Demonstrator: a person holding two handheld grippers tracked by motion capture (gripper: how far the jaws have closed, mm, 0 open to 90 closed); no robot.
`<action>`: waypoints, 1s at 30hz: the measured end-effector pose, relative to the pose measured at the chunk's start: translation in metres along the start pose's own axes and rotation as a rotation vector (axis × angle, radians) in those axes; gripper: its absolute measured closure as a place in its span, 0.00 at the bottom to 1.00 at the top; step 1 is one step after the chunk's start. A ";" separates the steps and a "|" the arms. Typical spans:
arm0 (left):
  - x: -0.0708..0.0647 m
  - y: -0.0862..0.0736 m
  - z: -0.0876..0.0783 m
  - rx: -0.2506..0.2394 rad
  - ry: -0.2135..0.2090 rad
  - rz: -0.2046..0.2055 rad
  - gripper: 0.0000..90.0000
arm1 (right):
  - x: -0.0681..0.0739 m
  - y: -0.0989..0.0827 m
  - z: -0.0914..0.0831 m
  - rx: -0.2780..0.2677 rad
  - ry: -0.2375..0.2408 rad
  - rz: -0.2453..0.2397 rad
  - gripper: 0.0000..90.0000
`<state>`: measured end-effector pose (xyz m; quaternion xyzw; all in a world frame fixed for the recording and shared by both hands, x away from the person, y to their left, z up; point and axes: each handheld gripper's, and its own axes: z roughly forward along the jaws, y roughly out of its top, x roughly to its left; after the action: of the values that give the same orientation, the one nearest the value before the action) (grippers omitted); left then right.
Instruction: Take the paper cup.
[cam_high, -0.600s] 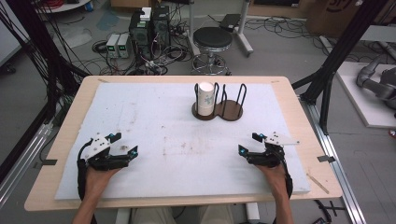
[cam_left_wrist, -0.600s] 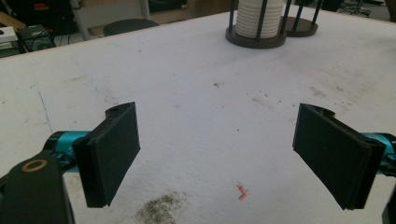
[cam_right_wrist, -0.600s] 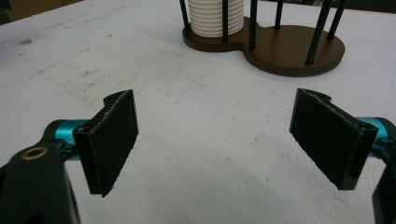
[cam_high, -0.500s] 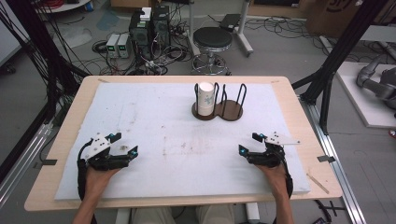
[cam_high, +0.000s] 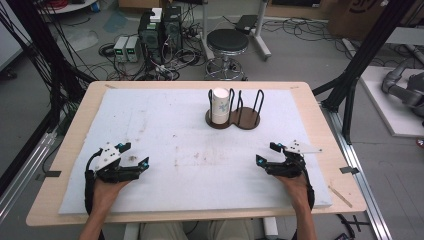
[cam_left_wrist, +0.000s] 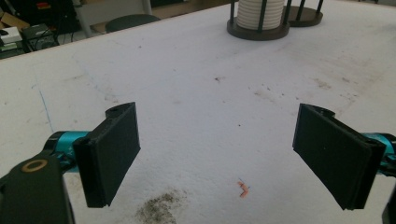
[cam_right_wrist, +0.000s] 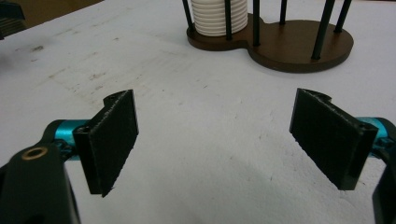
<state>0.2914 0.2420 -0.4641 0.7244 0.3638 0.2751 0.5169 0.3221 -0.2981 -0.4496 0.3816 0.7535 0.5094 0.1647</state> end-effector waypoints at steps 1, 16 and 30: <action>0.000 0.000 0.000 0.001 0.000 -0.001 0.16 | 0.000 0.000 0.000 0.003 -0.002 0.008 0.17; 0.003 0.000 0.000 0.002 -0.012 -0.036 0.16 | -0.018 0.056 -0.029 -0.056 0.000 -0.004 0.17; 0.004 0.000 0.000 0.003 -0.018 -0.039 0.16 | -0.047 0.139 -0.029 -0.083 -0.012 -0.048 0.17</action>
<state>0.2937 0.2456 -0.4641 0.7203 0.3737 0.2579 0.5244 0.3909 -0.3253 -0.3194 0.3592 0.7398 0.5338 0.1968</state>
